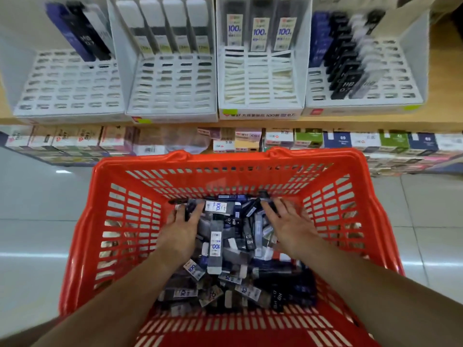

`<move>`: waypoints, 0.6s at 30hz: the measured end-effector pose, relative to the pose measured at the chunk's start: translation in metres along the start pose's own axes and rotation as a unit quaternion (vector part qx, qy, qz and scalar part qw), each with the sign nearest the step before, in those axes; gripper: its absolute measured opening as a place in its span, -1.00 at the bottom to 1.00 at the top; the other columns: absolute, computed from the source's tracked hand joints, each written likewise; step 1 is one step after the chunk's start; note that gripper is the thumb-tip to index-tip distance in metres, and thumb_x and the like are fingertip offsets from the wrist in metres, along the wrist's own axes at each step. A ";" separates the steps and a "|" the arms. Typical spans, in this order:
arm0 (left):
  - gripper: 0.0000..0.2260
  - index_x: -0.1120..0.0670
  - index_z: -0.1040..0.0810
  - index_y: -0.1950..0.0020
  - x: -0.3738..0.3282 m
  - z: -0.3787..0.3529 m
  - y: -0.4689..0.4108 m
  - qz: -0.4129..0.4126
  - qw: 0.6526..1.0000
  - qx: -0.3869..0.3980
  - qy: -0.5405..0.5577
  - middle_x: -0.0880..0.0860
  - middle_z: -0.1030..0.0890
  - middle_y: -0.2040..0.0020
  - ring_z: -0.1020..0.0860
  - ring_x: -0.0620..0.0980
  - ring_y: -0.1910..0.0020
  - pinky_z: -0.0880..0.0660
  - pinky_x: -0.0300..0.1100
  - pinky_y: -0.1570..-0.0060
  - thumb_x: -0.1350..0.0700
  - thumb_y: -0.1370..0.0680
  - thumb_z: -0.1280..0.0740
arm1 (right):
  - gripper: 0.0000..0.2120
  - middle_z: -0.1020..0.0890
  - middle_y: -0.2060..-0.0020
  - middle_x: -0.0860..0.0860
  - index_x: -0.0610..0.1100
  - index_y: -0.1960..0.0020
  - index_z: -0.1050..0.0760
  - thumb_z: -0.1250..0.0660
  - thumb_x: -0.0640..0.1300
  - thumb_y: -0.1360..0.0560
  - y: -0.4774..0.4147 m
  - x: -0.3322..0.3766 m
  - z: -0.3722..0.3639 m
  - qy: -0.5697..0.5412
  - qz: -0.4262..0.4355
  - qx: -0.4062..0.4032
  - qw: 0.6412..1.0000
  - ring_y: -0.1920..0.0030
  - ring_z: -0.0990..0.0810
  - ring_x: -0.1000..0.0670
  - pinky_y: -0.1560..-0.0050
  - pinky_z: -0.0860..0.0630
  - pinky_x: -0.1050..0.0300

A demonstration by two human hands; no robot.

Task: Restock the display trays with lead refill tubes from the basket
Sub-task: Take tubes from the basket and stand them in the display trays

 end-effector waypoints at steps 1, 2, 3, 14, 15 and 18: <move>-0.11 -0.18 0.28 -0.50 0.003 -0.002 0.001 0.005 1.000 -0.007 -0.016 0.18 -0.15 -0.49 -0.20 0.27 -0.43 -0.41 0.11 -0.21 0.09 -0.50 -0.37 | 0.03 0.14 -0.58 -0.12 -0.02 -0.57 0.40 -0.40 -0.07 -0.52 -0.003 0.002 -0.002 0.007 -0.005 -0.001 1.000 -0.57 0.11 -0.19 -0.52 0.04 -0.27; -0.16 -0.15 0.22 -0.51 0.006 -0.004 0.003 0.008 1.000 -0.014 -0.020 0.17 -0.25 -0.43 -0.30 0.25 -0.37 -0.41 0.12 -0.18 0.04 -0.51 -0.37 | 0.05 0.01 -0.55 -0.13 -0.06 -0.57 0.38 -0.42 0.00 -0.51 -0.006 0.004 -0.003 0.018 -0.010 -0.006 1.000 -0.55 0.01 -0.21 -0.50 -0.04 -0.26; -0.22 -0.13 0.14 -0.51 0.007 -0.006 0.006 0.003 1.000 -0.023 -0.014 0.15 -0.33 -0.37 -0.37 0.22 -0.30 -0.44 0.10 -0.13 0.00 -0.51 -0.36 | 0.04 -0.08 -0.51 -0.14 -0.08 -0.57 0.37 -0.42 0.03 -0.51 -0.007 0.006 -0.005 0.032 -0.011 -0.012 0.999 -0.51 -0.07 -0.21 -0.46 -0.13 -0.24; -0.55 -0.04 -0.31 -0.39 0.003 0.027 0.025 -0.076 0.995 -0.058 0.009 0.07 -0.53 -0.16 -0.54 0.09 -0.09 -0.50 -0.07 -0.01 -0.14 -0.56 -0.26 | -0.44 -0.38 -0.35 -0.18 -0.19 -0.45 -0.14 -0.31 -0.18 -0.54 0.016 0.006 -0.013 0.014 -0.023 -0.015 1.000 -0.03 -0.61 -0.15 0.30 -0.42 0.07; -0.54 -0.04 -0.30 -0.41 0.002 0.030 0.026 -0.073 0.996 -0.058 -0.002 0.06 -0.52 -0.16 -0.51 0.07 -0.11 -0.49 -0.09 -0.03 -0.16 -0.56 -0.25 | -0.49 -0.49 -0.23 -0.14 -0.18 -0.42 -0.18 -0.30 -0.16 -0.55 0.016 0.003 -0.012 -0.008 -0.033 -0.011 0.999 0.02 -0.62 -0.12 0.31 -0.42 0.11; -0.54 0.05 -0.38 -0.34 0.006 0.034 0.029 -0.061 0.997 -0.049 -0.018 0.03 -0.59 0.05 -0.58 0.00 0.07 -0.53 -0.16 0.11 -0.22 -0.59 -0.12 | -0.49 -0.55 0.11 -0.02 -0.17 -0.48 -0.19 -0.24 -0.09 -0.59 0.017 -0.007 -0.018 -0.135 -0.050 0.027 0.989 0.14 -0.56 -0.02 0.37 -0.36 0.18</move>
Point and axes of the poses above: each hand's wrist, its own y-axis away from the middle knuckle, its own z-axis out of the back of the hand, x = y × z, the point moved 10 cm from there along -y, towards the middle knuckle
